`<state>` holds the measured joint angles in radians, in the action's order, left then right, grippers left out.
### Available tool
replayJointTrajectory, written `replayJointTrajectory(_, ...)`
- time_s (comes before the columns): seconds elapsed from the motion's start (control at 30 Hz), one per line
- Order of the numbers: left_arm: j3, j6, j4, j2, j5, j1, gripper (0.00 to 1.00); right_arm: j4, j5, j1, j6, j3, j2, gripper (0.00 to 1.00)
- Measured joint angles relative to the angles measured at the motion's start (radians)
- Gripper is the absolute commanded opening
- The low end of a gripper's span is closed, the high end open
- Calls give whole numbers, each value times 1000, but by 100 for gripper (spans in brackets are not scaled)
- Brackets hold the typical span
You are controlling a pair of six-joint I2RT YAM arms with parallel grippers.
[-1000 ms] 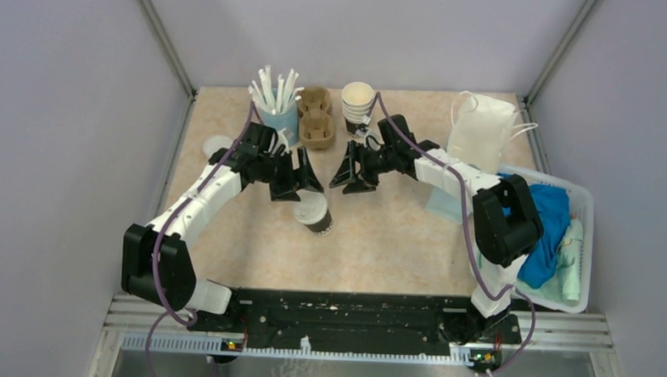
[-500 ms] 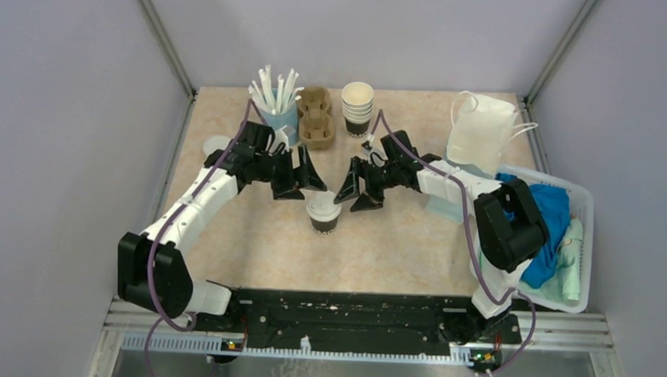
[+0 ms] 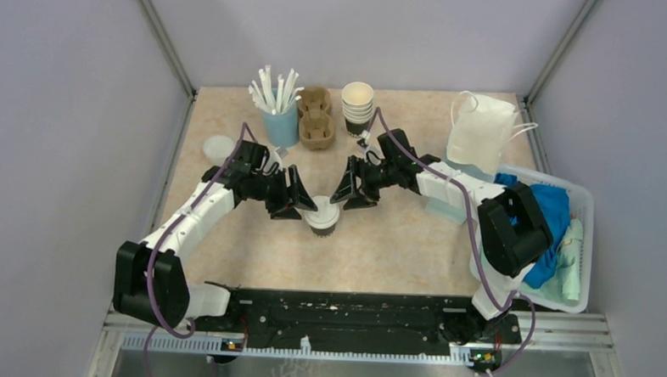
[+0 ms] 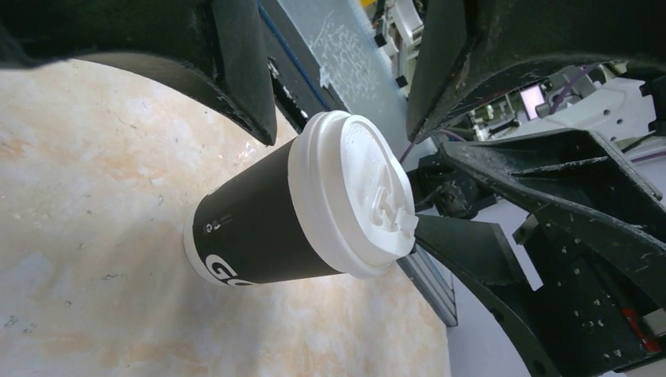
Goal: Pack the takeout coffee
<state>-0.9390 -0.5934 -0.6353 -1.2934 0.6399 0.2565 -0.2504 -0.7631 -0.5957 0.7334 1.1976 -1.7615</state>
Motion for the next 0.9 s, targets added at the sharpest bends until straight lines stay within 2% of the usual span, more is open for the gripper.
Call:
replayJointTrajectory(0.37,75,-14,31,14,2,0,53,45,-26,-26,3,-33,0,44)
replayJointTrajectory(0.57,128,-16,50,16,19,0,49,62,-26,-26,4,-92,0,37)
replayJointTrajectory(0.77,134,-8,78,9,25,0,49,133,-42,-26,22,-132,2,36)
replayJointTrajectory(0.9,83,19,67,-40,10,0,57,162,-33,-25,53,-162,19,37)
